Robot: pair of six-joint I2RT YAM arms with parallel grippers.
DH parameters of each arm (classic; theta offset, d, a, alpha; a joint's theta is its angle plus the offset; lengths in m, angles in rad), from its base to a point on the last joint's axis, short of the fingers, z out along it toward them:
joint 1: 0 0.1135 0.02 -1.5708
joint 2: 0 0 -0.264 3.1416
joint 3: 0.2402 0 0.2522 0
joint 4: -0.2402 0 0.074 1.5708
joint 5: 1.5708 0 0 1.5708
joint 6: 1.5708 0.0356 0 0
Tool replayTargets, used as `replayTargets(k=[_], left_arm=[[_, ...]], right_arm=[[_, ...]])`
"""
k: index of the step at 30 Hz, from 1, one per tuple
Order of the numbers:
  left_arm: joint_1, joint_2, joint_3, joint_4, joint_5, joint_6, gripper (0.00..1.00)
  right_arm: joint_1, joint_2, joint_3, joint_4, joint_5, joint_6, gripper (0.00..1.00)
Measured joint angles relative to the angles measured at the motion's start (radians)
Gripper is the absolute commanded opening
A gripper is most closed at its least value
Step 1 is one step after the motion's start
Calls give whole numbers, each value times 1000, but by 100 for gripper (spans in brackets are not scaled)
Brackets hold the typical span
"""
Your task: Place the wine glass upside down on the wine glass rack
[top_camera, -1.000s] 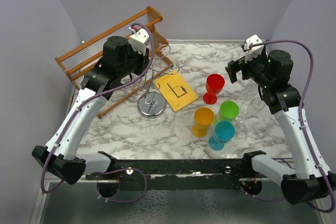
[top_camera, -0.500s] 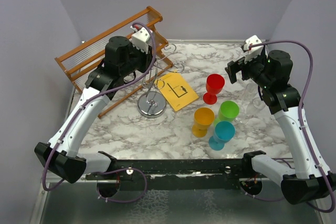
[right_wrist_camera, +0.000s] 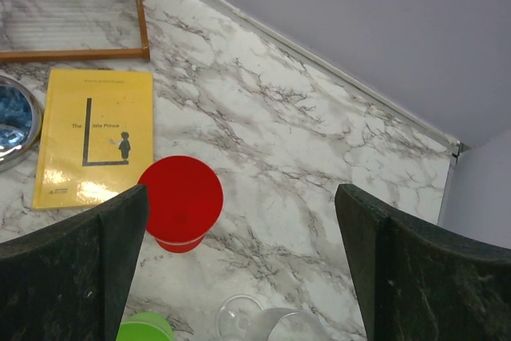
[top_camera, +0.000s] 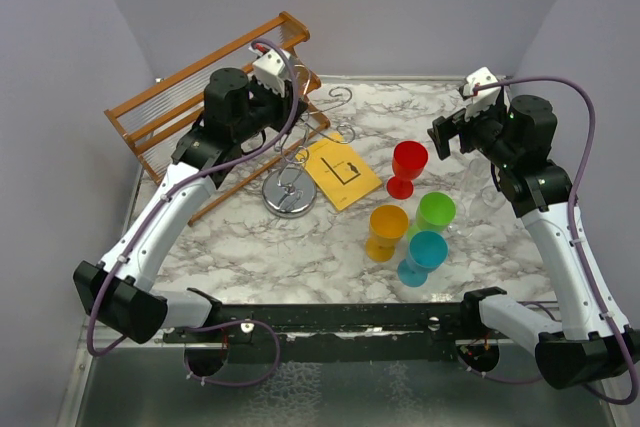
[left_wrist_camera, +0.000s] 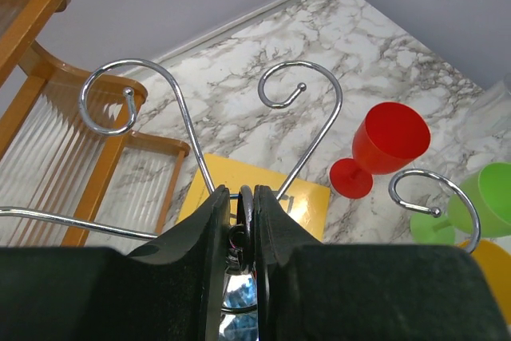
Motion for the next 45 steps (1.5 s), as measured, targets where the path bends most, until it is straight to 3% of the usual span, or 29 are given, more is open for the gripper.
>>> replayTargets(k=[19,39,45], left_arm=[[84,6,-130,284,105,-200,0],[85,49,-207,533,187,-205,0],[85,28,-215,509,222,-154,18]], right_arm=[[0,0,0,0,-3,-6,100],[0,0,0,0,-5,-17,100],[0,1,0,-15,-29,-34,100]])
